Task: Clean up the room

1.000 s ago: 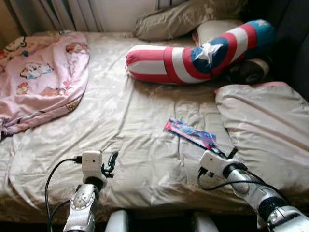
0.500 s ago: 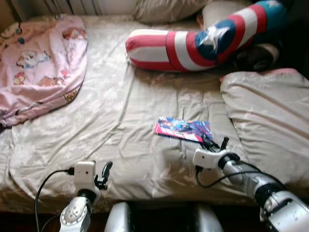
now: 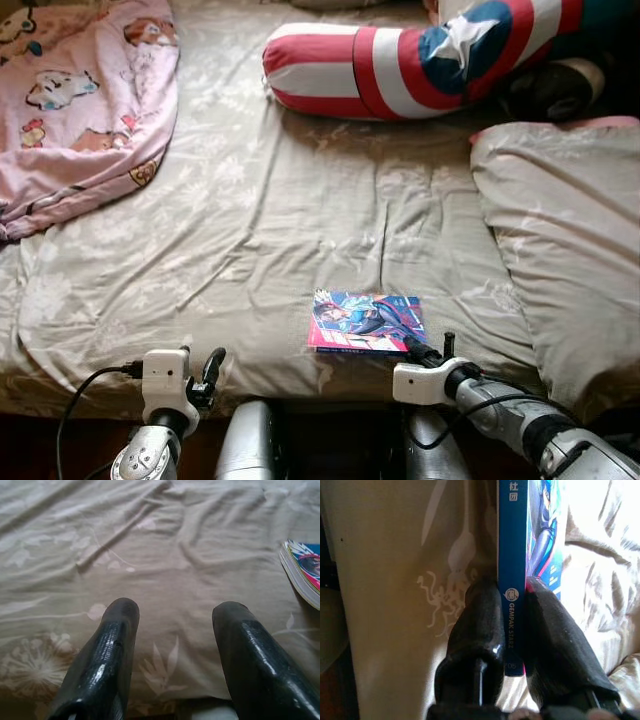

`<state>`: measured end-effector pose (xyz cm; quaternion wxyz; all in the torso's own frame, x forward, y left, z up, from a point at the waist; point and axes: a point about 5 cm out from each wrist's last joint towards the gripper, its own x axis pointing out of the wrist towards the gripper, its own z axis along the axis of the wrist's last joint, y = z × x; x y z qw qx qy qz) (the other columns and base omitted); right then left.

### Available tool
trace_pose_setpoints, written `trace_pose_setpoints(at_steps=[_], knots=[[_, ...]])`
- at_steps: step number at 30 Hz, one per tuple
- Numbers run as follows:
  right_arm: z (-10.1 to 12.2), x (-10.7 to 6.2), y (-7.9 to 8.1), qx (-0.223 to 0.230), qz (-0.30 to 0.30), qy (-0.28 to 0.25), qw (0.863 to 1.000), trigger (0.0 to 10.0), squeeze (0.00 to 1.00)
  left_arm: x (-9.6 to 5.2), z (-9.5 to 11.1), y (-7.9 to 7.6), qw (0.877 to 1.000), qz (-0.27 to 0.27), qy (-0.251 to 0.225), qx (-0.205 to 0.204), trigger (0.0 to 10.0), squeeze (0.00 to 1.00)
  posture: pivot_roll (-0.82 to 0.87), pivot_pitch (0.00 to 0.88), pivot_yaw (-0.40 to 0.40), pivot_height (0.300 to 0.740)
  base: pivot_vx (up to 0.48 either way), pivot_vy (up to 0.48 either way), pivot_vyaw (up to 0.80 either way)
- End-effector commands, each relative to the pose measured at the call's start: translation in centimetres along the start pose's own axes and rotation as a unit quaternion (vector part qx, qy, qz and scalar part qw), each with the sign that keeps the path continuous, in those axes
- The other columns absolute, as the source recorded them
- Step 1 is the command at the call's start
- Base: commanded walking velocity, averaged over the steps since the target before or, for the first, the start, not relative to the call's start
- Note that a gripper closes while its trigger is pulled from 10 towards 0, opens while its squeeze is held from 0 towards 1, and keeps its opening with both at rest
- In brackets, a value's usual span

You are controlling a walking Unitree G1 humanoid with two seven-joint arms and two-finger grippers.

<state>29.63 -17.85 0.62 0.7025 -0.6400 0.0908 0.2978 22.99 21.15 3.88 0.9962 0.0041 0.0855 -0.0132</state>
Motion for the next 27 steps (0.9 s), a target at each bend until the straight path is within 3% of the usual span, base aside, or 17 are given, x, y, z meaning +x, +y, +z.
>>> trace_pose_setpoints(at_steps=[1,10,14,20,27], knots=[[-0.2,-0.5,2.0,0.028,0.027,0.016,0.999,10.0,0.00,-0.7,-0.4,0.3,1.000,0.002,0.015,0.002,10.0,0.00,0.20,0.319,0.016,0.626,0.000,0.000,0.00],[-0.2,-0.7,2.6,0.018,0.036,0.014,0.999,10.0,0.00,-1.4,-0.2,0.1,1.000,0.002,0.022,0.002,10.0,0.00,0.20,0.332,0.016,0.626,0.000,0.000,0.00],[-0.2,-0.5,1.7,-0.024,0.030,0.003,0.999,10.0,0.00,-1.6,-0.2,0.2,1.000,0.006,0.026,0.002,10.0,0.00,0.21,0.344,0.016,0.626,0.000,0.000,0.00],[-0.9,-0.2,-0.2,-0.051,0.017,0.016,0.998,10.0,0.00,-2.0,-0.1,0.4,0.999,0.009,0.031,0.004,10.0,0.00,0.21,0.363,0.017,0.626,0.000,0.000,0.00],[-1.1,-0.1,-1.0,-0.039,0.007,0.022,0.999,10.0,0.00,-2.2,-0.1,0.4,0.999,0.008,0.035,0.005,10.0,0.00,0.21,0.372,0.017,0.626,0.000,0.000,0.00]])
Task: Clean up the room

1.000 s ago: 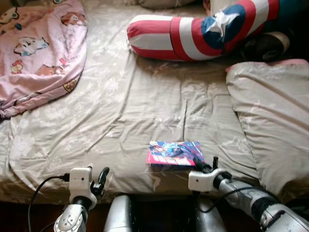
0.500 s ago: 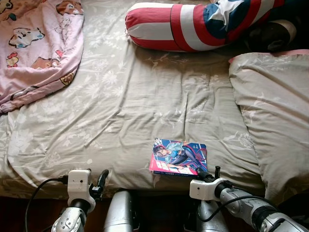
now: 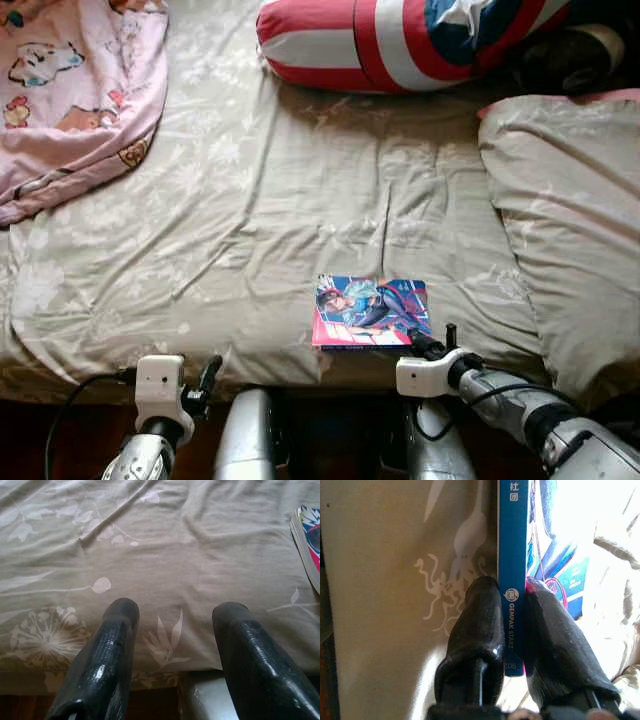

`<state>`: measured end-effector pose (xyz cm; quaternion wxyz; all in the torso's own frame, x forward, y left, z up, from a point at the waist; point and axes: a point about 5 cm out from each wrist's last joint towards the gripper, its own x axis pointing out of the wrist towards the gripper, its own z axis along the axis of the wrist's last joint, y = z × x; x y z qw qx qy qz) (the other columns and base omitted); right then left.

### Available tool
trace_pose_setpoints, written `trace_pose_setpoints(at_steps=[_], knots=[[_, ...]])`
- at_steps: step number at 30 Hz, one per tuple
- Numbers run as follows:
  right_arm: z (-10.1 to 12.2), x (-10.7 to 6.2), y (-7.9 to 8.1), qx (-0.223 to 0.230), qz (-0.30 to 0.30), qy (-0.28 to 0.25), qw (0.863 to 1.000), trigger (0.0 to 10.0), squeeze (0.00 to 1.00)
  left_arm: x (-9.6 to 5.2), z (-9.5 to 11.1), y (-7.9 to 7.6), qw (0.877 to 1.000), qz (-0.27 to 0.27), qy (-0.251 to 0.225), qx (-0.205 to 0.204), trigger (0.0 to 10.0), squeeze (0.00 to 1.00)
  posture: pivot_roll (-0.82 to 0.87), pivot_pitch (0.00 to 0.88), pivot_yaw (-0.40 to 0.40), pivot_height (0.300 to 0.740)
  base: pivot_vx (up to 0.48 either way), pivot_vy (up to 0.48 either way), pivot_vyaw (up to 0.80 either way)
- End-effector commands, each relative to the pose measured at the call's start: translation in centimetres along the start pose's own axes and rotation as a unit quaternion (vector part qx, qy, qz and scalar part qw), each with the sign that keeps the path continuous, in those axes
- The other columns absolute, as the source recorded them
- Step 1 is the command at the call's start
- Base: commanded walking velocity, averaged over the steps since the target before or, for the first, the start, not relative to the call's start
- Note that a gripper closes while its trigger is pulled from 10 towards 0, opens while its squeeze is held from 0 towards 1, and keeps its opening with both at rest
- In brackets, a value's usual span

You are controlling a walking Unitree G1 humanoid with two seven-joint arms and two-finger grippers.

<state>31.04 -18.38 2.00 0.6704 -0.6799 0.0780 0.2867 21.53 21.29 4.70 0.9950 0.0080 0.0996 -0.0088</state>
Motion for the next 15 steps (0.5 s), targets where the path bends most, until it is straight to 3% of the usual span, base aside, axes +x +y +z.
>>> trace_pose_setpoints(at_steps=[1,10,11,12,13,14,15], knots=[[-0.33,-0.34,0.96,0.012,0.017,0.008,1.000,10.0,0.00,-0.59,-0.68,0.26,1.000,0.003,0.021,0.002,10.0,0.00,0.21,0.372,0.017,0.626,0.000,0.000,0.00],[0.25,-0.31,1.71,0.025,0.034,0.002,0.999,10.0,0.00,-0.74,-0.66,0.39,1.000,0.004,0.026,0.002,10.0,0.00,0.21,0.372,0.020,0.626,0.000,0.000,0.00],[0.25,-0.32,1.78,0.024,0.036,0.003,0.999,10.0,0.04,-0.74,-0.65,0.40,1.000,0.004,0.026,0.003,10.0,0.00,0.21,0.372,0.020,0.626,0.000,0.000,0.00],[0.26,-0.33,1.82,0.022,0.037,0.002,0.999,10.0,0.22,-0.74,-0.64,0.40,1.000,0.004,0.026,0.003,10.0,0.00,0.21,0.372,0.019,0.626,0.000,0.000,0.00],[0.27,-0.33,1.84,0.021,0.038,0.002,0.999,10.0,0.22,-0.74,-0.64,0.40,1.000,0.003,0.026,0.003,10.0,0.00,0.21,0.371,0.019,0.626,0.000,0.000,0.00],[0.26,-0.33,1.85,0.022,0.039,0.002,0.999,10.0,0.52,-0.73,-0.63,0.40,1.000,0.003,0.026,0.002,10.0,0.00,0.21,0.371,0.020,0.626,0.000,0.000,0.00],[0.26,-0.33,1.85,0.022,0.039,0.002,0.999,10.0,0.52,-0.73,-0.63,0.40,1.000,0.003,0.026,0.002,10.0,0.00,0.21,0.371,0.020,0.626,0.000,0.000,0.00]])
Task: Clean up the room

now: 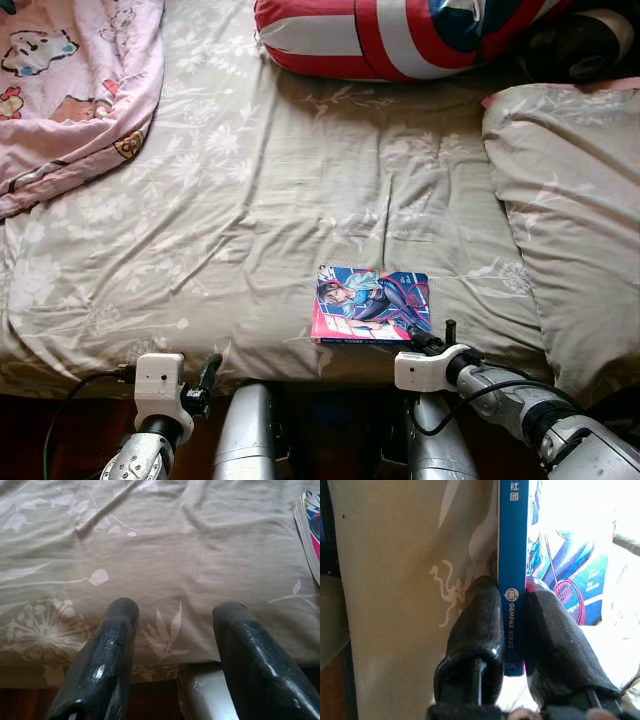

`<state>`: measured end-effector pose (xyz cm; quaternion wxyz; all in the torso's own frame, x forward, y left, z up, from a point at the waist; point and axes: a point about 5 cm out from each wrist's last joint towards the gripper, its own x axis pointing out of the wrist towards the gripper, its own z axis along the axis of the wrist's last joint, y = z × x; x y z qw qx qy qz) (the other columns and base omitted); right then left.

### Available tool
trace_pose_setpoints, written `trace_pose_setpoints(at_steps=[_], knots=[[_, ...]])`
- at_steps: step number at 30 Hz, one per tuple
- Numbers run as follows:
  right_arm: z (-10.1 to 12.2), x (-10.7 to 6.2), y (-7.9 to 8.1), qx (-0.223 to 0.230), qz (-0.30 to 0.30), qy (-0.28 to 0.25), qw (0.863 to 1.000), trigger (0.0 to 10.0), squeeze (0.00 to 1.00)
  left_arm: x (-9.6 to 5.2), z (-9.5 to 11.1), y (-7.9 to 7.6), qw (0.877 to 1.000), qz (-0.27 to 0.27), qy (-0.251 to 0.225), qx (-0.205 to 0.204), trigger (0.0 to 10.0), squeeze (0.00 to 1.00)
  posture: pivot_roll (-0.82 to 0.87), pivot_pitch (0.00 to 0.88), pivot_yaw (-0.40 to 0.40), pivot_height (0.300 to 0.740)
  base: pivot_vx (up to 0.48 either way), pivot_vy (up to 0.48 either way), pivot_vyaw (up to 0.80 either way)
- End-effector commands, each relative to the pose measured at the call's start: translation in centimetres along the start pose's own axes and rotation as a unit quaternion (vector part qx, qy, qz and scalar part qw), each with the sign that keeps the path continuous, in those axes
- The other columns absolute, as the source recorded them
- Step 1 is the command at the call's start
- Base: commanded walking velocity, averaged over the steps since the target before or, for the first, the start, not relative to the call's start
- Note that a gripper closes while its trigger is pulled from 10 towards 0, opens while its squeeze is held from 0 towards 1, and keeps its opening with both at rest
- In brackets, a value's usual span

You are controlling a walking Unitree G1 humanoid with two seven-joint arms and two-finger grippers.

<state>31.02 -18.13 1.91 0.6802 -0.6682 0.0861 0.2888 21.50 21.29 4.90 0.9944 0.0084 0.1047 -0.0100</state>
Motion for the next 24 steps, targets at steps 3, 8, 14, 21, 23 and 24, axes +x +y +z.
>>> trace_pose_setpoints(at_steps=[3,8,14,21,23,24], knots=[[-0.3,-0.5,1.7,0.002,0.035,0.008,0.999,10.0,0.89,-0.6,-0.8,0.3,1.000,0.005,0.021,0.000,10.0,0.00,0.21,0.370,0.019,0.626,0.000,0.000,0.00],[-0.9,-0.6,1.7,-0.002,0.039,0.024,0.999,10.0,0.00,-0.5,-0.8,0.1,1.000,0.003,0.021,-0.001,10.0,0.00,0.21,0.366,0.016,0.626,0.000,0.000,0.00],[-1.5,-1.0,2.0,-0.009,0.043,0.033,0.998,10.0,0.00,-0.2,-0.8,-0.2,1.000,0.002,0.020,-0.004,10.0,0.00,0.21,0.364,0.015,0.626,0.000,0.000,0.00],[-2.1,-1.0,1.5,0.014,0.040,0.050,0.998,10.0,0.00,0.0,-0.8,-0.2,1.000,0.001,0.020,-0.004,10.0,0.00,0.20,0.362,0.012,0.626,0.000,0.000,0.00],[-2.0,-1.0,1.6,0.035,0.041,0.052,0.997,10.0,0.00,0.0,-0.8,-0.2,1.000,0.001,0.020,-0.004,10.0,0.00,0.20,0.358,0.012,0.626,0.000,0.000,0.00],[-2.0,-1.0,1.6,0.046,0.041,0.053,0.997,10.0,0.00,0.0,-0.8,-0.2,1.000,0.001,0.020,-0.004,10.0,0.00,0.20,0.358,0.012,0.626,0.000,0.000,0.00]])
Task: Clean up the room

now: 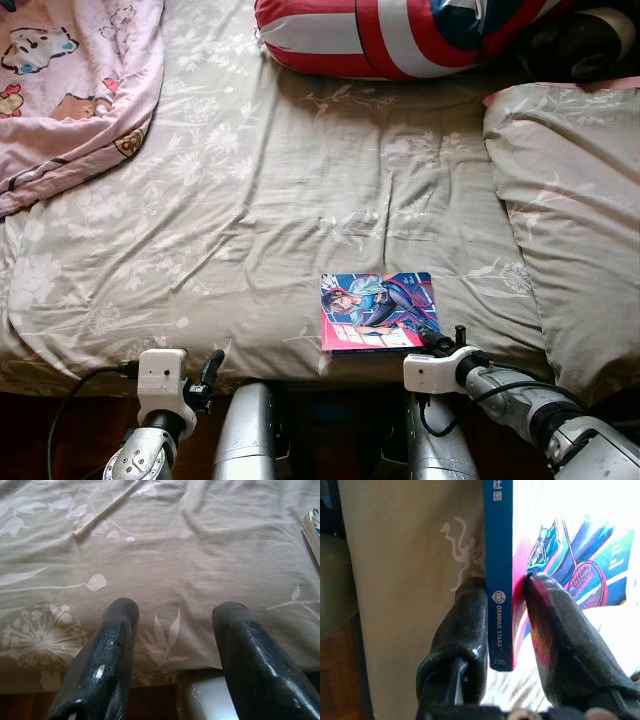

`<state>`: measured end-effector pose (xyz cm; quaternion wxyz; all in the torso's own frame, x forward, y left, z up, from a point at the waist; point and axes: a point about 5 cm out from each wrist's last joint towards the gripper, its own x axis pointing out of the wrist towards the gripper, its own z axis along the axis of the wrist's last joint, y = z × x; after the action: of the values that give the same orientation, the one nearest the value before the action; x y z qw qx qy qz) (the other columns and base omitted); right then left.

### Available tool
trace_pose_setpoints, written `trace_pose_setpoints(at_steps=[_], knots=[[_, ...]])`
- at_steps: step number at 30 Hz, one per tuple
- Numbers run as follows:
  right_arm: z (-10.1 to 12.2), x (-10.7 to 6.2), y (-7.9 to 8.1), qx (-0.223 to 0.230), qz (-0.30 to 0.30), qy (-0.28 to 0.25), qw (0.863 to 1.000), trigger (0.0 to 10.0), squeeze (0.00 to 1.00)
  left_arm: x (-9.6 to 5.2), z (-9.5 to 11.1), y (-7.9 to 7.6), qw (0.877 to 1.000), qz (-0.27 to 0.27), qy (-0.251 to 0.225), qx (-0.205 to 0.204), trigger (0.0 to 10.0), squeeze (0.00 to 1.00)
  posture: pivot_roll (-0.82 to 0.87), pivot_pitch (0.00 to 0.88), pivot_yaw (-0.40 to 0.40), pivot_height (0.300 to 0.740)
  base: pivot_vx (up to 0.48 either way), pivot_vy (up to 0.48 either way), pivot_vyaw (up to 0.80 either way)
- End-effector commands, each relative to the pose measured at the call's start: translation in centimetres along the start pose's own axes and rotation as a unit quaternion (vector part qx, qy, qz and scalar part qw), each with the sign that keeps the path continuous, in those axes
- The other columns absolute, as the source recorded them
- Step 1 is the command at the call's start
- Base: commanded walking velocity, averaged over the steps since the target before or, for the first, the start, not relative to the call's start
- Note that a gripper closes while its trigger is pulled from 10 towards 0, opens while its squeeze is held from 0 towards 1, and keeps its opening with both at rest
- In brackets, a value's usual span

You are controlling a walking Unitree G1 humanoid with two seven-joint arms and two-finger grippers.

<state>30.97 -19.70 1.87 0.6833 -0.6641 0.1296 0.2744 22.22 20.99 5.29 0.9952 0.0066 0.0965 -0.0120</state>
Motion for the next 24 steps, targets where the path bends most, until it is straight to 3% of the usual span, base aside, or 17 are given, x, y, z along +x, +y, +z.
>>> trace_pose_setpoints(at_steps=[1,3,5,6,8,15,16,17,18,24], knots=[[-0.6,-0.4,1.5,0.033,0.023,0.015,0.999,10.0,0.00,-0.6,-1.3,0.1,1.000,0.004,0.029,-0.003,10.0,0.00,0.20,0.358,0.012,0.626,0.000,0.000,0.00],[-0.3,-0.5,2.1,0.030,0.034,0.006,0.999,10.0,0.85,-0.5,-1.3,0.0,1.000,0.004,0.028,-0.003,10.0,0.00,0.20,0.358,0.013,0.626,0.000,0.000,0.00],[-0.2,-0.5,2.2,0.032,0.035,0.005,0.999,10.0,0.85,-0.5,-1.3,0.0,1.000,0.004,0.027,-0.003,10.0,0.00,0.20,0.357,0.013,0.626,0.000,0.000,0.00],[-0.2,-0.5,2.2,0.033,0.035,0.005,0.999,10.0,0.93,-0.5,-1.3,0.0,1.000,0.003,0.027,-0.003,10.0,0.00,0.20,0.357,0.014,0.626,0.000,0.000,0.00],[-0.1,-0.5,2.3,0.036,0.036,0.005,0.999,10.0,0.98,-0.5,-1.3,0.1,1.000,0.003,0.027,-0.002,10.0,0.00,0.20,0.357,0.014,0.626,0.000,0.000,0.00],[0.4,-0.4,2.6,0.047,0.045,-0.003,0.998,10.0,0.92,-0.2,-1.2,0.1,1.000,0.004,0.026,-0.002,10.0,0.00,0.20,0.349,0.012,0.626,0.000,0.000,0.00],[0.5,-0.4,2.6,0.046,0.043,-0.004,0.998,10.0,0.85,-0.1,-1.2,0.1,1.000,0.004,0.025,-0.002,10.0,0.00,0.20,0.349,0.013,0.626,0.000,0.000,0.00],[0.5,-0.3,2.5,0.047,0.040,-0.004,0.998,10.0,0.51,-0.1,-1.1,0.1,1.000,0.004,0.024,-0.002,10.0,0.00,0.20,0.349,0.013,0.626,0.000,0.000,0.00],[0.7,-0.3,2.3,0.052,0.032,-0.006,0.998,10.0,0.00,0.0,-1.1,0.1,1.000,0.004,0.024,-0.002,10.0,0.00,0.20,0.343,0.013,0.626,0.000,0.000,0.00],[0.8,-0.2,2.0,0.092,0.010,-0.007,0.996,10.0,0.00,0.6,-1.3,-0.1,1.000,0.003,0.024,-0.003,10.0,0.00,0.18,0.311,0.001,0.626,0.000,0.000,0.00]])
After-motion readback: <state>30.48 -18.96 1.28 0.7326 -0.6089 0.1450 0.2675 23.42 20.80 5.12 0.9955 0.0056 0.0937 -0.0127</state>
